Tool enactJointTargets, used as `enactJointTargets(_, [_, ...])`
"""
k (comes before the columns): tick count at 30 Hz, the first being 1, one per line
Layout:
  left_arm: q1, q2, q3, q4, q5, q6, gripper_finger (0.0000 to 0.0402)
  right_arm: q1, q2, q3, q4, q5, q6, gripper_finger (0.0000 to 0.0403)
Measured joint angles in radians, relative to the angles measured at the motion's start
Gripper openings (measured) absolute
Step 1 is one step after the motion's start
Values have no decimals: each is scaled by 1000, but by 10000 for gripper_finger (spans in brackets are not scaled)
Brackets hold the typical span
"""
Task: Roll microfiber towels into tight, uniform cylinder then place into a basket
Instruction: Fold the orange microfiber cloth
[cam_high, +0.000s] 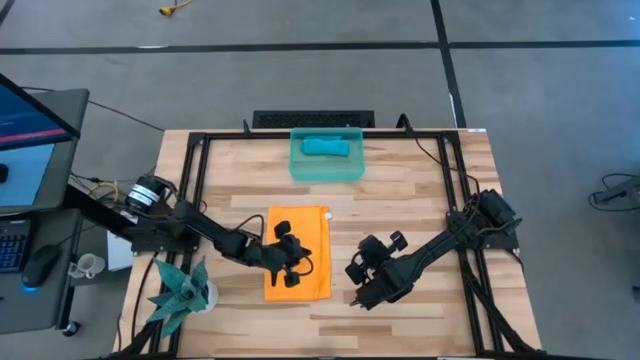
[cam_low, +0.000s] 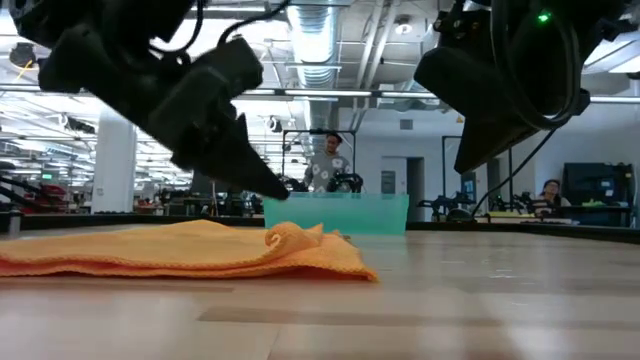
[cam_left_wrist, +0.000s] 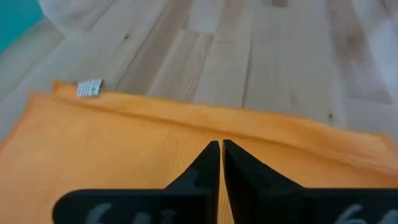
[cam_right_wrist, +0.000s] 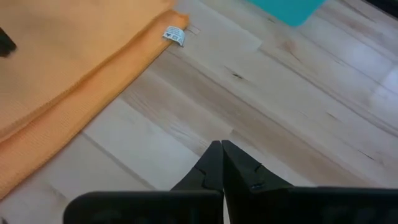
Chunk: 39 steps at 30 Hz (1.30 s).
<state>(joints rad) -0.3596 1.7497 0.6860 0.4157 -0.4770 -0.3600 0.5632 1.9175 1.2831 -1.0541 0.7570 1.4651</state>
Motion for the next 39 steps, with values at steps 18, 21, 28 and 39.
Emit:
enactJointTargets(18, [37, 228, 164, 2, 46, -57, 12, -1, 0, 0, 17, 0, -10, 18])
enactJointTargets(21, [36, 266, 204, 9, 45, -54, 12, 0, 0, 0, 22, 0, -26, 18])
enactJointTargets(28, [37, 361, 331, 5, 43, -51, 12, 0, 0, 0, 21, -1, -27, 19])
enactJointTargets(39, [40, 341, 421, -89, 54, 62, 12, 66, 0, 0, -39, 0, 24, 20])
